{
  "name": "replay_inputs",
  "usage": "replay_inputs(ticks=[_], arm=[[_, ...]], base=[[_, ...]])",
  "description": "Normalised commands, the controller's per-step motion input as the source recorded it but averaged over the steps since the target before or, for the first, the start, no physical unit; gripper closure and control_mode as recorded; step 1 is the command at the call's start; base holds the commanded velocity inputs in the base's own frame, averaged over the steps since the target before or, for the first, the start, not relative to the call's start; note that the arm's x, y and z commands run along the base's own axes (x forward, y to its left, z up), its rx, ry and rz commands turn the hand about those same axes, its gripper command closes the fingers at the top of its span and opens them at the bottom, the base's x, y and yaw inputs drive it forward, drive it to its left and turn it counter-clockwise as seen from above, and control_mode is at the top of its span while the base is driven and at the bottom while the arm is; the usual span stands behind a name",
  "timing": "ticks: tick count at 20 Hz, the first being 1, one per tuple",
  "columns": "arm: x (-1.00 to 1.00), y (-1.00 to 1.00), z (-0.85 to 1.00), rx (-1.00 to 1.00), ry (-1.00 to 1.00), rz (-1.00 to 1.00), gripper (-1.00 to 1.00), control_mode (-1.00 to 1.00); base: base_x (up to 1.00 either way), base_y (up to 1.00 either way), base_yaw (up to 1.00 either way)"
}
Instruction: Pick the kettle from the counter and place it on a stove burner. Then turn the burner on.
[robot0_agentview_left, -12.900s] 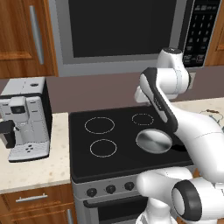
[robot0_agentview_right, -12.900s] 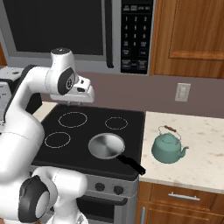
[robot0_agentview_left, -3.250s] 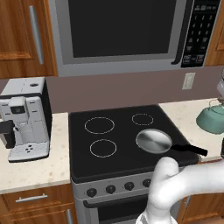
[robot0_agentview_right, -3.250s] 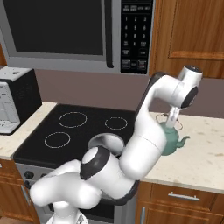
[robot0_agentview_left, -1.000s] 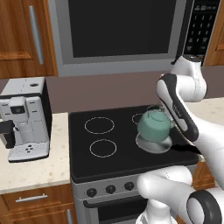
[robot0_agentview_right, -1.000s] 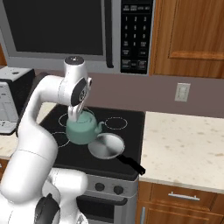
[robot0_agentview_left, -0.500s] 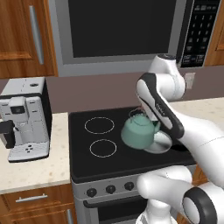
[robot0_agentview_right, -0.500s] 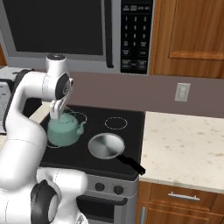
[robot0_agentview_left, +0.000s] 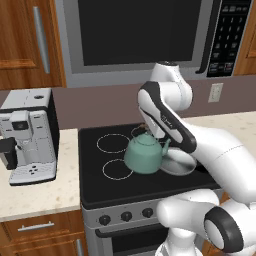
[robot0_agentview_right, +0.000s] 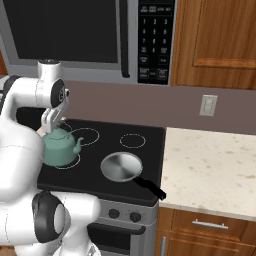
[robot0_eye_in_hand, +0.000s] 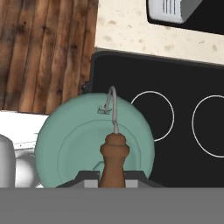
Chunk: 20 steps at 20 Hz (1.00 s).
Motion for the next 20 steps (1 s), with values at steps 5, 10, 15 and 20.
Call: replay_inputs(ticks=[5,10,15,20], arm=[[0.0,0.05,-0.14,0.0,-0.1,0.0,1.0,-1.0],[0.08,0.0,-0.17,0.0,-0.08,0.0,1.0,-1.0],[0.12,0.0,-0.29,0.0,-0.03,0.0,1.0,-1.0],[0.26,0.05,-0.2,0.0,0.01,0.0,1.0,-1.0]], base=[[0.0,0.0,0.0],[0.0,0.0,0.0],[0.0,0.0,0.0],[0.0,0.0,0.0]])
